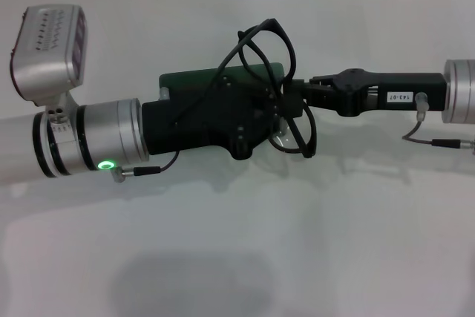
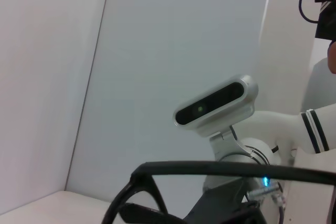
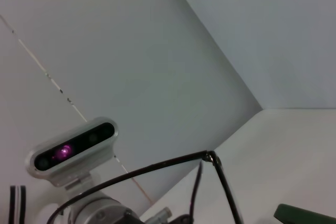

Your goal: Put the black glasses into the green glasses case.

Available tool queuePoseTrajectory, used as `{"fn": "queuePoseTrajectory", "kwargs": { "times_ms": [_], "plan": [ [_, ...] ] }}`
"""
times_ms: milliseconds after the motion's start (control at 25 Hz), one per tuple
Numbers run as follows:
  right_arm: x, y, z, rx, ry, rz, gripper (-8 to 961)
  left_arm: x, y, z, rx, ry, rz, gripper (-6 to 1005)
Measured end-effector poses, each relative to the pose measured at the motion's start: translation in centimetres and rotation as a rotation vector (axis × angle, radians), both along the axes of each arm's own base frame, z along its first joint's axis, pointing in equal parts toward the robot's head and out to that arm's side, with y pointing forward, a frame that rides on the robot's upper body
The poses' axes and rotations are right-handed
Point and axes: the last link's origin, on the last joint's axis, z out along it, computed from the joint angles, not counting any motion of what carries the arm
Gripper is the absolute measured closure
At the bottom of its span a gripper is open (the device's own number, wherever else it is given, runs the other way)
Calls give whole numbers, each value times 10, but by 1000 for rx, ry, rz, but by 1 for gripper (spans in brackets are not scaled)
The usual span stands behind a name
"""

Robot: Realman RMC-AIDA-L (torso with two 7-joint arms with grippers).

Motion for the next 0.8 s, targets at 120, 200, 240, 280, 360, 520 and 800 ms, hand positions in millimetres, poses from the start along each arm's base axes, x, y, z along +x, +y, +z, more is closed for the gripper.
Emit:
{"fn": "queuePoseTrajectory", "kwargs": {
  "times_ms": [120,200,240,280,360,520,800],
  "plan": [
    [-1,-2,1,-9,9,8,891,0,-1,0,-4,-2,1,999],
    [-1,-3,1,-13,11,11,891,0,-1,0,-5,-3,1,998],
    [-1,-3,1,-15,13,14,891,0,-1,0,-6,-3,1,998],
    [-2,-4,1,-17,14,17,891,0,-1,-1,-6,-3,0,998],
    [-2,-5,1,-19,17,24,891,0,-1,-1,-8,-3,0,998],
    [1,-6,3,-11,22,21,891,1,-2,0,-14,-8,-3,998],
    [6,-4,11,23,28,7,892,0,-5,2,-17,-18,-9,998]
  ]
}}
